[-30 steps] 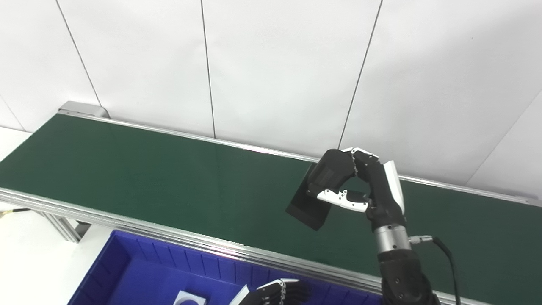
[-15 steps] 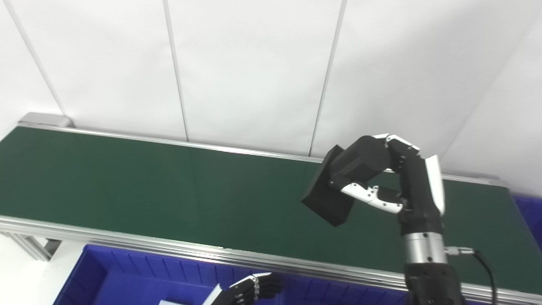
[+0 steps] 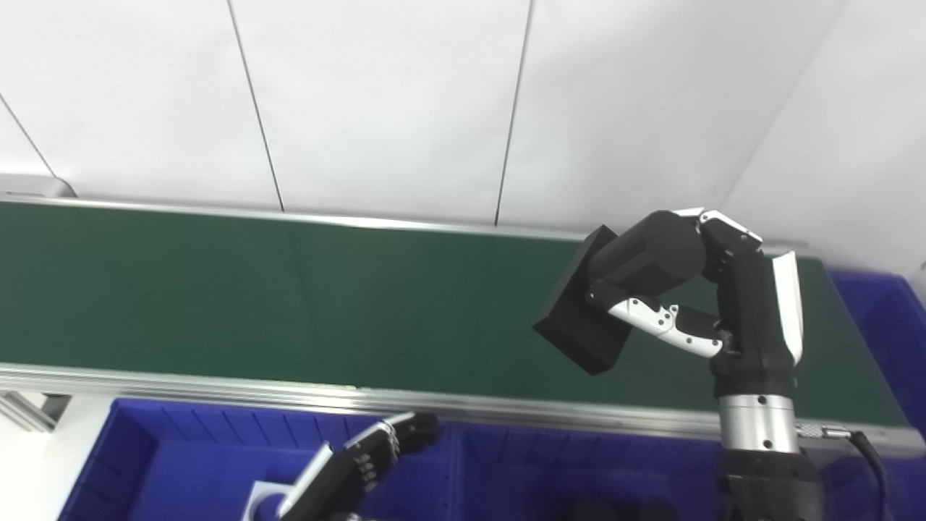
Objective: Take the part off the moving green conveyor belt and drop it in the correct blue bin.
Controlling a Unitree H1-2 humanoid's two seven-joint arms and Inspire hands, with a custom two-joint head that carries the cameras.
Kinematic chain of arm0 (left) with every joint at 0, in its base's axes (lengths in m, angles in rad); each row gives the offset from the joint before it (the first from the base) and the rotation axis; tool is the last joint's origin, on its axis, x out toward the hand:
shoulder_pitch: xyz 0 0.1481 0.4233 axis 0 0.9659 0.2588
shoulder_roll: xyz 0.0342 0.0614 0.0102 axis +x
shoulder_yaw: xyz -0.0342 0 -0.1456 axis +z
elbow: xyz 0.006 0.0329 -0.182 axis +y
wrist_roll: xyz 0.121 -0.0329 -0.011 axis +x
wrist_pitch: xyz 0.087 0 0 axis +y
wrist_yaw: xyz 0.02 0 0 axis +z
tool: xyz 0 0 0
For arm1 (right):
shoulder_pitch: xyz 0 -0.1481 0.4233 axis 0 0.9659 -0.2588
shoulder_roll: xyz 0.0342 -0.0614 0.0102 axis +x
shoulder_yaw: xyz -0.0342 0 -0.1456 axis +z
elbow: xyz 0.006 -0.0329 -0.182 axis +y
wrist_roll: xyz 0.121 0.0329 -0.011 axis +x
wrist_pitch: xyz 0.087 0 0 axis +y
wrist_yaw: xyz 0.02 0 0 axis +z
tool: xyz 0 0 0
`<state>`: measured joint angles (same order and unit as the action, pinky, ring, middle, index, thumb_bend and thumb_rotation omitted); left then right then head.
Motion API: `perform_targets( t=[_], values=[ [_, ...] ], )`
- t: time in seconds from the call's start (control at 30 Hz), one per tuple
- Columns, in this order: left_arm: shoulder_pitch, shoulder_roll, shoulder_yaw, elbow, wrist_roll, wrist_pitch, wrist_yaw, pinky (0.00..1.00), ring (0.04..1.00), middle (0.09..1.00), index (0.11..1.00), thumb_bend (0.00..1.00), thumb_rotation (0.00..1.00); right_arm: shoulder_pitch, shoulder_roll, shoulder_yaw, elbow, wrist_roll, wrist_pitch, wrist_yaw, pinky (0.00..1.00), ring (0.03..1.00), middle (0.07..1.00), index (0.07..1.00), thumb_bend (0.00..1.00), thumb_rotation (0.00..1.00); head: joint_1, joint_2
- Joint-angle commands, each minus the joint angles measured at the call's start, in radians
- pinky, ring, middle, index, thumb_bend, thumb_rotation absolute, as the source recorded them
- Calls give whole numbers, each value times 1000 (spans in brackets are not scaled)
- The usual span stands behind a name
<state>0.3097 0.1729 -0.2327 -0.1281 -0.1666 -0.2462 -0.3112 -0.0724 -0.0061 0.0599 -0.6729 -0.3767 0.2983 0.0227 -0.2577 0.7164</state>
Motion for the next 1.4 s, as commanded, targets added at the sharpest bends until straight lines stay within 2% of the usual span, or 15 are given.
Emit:
perform_targets(
  t=[0.0, 0.17, 0.4, 0.5, 0.6, 0.63, 0.7, 0.83, 1.17, 1.37],
  values=[
    [-5, 22, 15, -30, -24, -18, -18, 870, 833, 818, 826, 957, 509, 7, 21, -3, -53, -4, 9, -6, 380, 432, 501, 503, 517, 0, -36, 29],
    [-15, 60, 49, -37, -62, -13, -49, 845, 816, 810, 826, 962, 519, 79, 50, -8, -83, -27, 14, -16, 364, 420, 503, 514, 515, 0, -77, 69],
    [-14, 94, 79, -57, -87, 3, -68, 828, 800, 799, 817, 968, 523, 189, 75, -12, -103, -83, -11, -38, 373, 428, 506, 502, 517, 0, -123, 89],
    [-13, 104, 91, -61, -90, 9, -73, 821, 794, 793, 815, 972, 528, 267, 81, -22, -96, -76, -58, -67, 396, 443, 504, 490, 518, 0, -149, 102],
    [-13, 106, 99, -62, -91, 9, -77, 813, 789, 792, 813, 973, 531, 311, 81, -24, -92, -75, -80, -80, 395, 437, 500, 499, 517, 0, -152, 104],
    [-13, 109, 103, -66, -95, 14, -78, 812, 789, 792, 813, 973, 532, 338, 83, -27, -89, -78, -89, -91, 395, 435, 500, 501, 517, 0, -166, 121],
    [-11, 112, 111, -77, -99, 25, -77, 797, 783, 791, 809, 982, 534, 386, 93, -34, -84, -78, -94, -111, 409, 449, 507, 482, 518, 0, -169, 126],
    [-13, 117, 121, -83, -116, 40, -84, 791, 779, 789, 807, 984, 528, 458, 106, -47, -52, -63, -135, -156, 414, 448, 509, 481, 518, 0, -179, 135],
    [-18, 124, 137, -91, -127, 66, -96, 783, 773, 782, 802, 1000, 521, 549, 116, -82, 68, -28, -224, -232, 424, 444, 503, 491, 518, 0, -202, 143],
    [-20, 127, 141, -92, -128, 73, -101, 776, 767, 782, 799, 1000, 523, 569, 118, -133, 188, 4, -265, -283, 352, 402, 476, 537, 514, 0, -197, 141]
  ],
)
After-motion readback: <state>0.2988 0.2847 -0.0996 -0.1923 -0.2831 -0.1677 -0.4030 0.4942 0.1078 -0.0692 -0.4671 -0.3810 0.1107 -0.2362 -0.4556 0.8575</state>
